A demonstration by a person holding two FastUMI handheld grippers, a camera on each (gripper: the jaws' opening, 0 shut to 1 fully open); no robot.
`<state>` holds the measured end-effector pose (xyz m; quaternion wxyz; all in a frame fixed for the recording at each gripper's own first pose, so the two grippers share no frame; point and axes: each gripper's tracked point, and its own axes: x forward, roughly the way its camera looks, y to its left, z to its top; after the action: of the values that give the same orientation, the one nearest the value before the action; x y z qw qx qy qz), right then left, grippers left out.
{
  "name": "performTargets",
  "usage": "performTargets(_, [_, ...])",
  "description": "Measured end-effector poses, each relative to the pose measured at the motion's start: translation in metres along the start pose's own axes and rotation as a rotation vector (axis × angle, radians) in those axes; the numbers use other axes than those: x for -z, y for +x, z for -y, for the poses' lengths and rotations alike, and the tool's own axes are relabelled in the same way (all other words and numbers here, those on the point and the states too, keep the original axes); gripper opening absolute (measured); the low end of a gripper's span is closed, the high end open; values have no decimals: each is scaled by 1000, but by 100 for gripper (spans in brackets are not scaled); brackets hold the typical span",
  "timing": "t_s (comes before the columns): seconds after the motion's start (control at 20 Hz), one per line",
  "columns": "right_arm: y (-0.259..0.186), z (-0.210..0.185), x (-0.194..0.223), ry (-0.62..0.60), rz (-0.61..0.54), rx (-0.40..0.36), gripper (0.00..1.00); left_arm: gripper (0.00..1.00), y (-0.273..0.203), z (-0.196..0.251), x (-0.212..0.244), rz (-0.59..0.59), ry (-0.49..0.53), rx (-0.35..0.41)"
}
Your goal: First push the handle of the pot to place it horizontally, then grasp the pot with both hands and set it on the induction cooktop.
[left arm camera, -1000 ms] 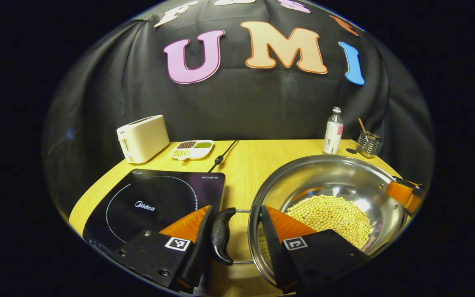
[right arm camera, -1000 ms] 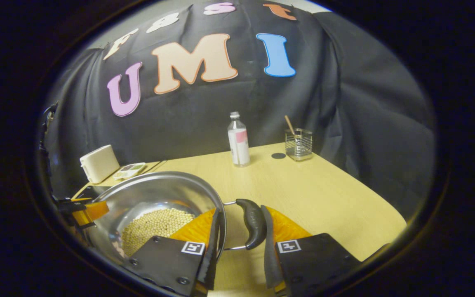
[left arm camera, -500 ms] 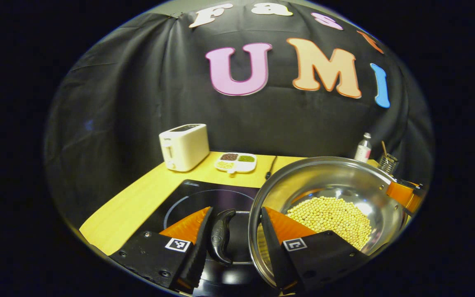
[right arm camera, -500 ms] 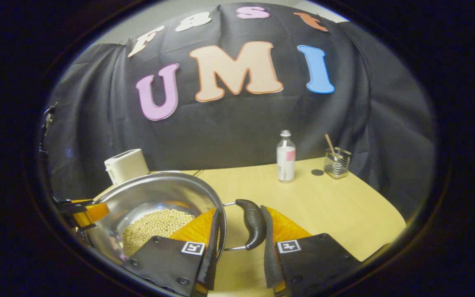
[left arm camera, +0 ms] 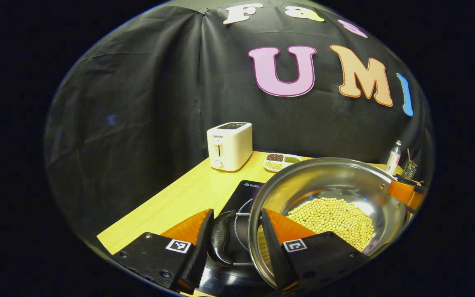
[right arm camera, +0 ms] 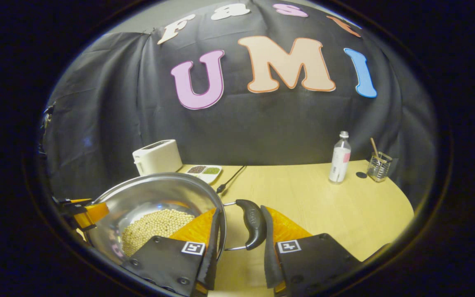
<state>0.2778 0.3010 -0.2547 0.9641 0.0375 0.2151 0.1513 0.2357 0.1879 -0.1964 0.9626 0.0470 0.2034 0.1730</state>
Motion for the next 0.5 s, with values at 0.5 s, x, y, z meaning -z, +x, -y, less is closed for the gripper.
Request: performTargets(0.5, [4, -43, 22, -1, -3, 148, 49, 66, 57, -35, -4, -19, 86, 117])
